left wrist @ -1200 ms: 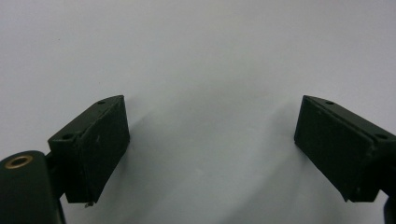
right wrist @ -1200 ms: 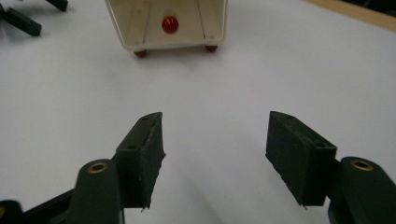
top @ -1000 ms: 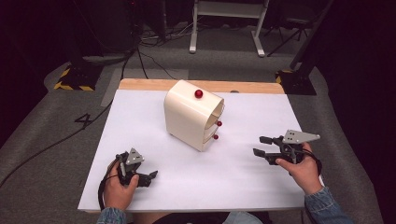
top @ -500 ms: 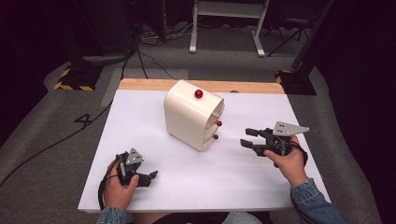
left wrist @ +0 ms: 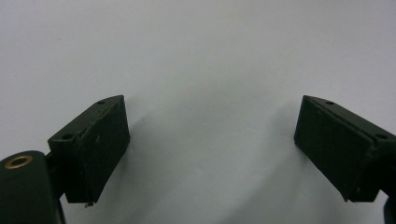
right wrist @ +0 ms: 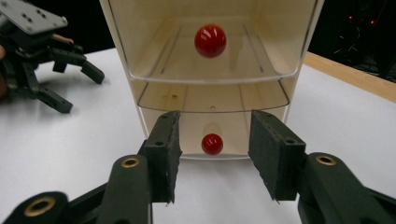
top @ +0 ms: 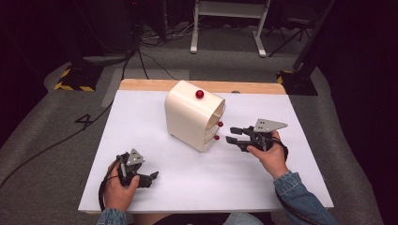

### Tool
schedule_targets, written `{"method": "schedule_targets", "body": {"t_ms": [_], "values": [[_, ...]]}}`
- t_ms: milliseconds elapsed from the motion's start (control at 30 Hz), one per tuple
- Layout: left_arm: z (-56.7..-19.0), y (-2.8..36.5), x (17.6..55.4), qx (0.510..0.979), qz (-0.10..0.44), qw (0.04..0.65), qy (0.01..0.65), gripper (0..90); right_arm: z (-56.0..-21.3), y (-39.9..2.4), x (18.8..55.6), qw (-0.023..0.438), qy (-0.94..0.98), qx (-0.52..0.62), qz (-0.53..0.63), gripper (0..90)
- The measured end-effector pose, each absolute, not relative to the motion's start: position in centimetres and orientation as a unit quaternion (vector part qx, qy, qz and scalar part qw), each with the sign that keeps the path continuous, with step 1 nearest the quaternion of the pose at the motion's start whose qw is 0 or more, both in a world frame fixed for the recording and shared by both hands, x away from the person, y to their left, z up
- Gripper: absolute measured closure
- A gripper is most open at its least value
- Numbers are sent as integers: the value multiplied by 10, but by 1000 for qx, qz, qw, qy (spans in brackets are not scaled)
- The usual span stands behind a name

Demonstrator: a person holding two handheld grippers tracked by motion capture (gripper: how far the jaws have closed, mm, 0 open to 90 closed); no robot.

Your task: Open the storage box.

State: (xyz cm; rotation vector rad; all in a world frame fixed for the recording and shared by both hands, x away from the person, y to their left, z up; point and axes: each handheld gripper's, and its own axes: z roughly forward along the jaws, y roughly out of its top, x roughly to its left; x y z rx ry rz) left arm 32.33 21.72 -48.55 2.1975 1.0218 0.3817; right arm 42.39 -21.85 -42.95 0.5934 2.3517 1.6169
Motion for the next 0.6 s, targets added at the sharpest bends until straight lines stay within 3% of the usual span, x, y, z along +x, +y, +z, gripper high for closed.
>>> {"method": "schedule_targets", "body": {"t_ms": [600], "values": [[-486, 217, 323, 843, 147, 338, 392, 106, -463, -191, 439, 100, 830, 191, 514, 699]]}}
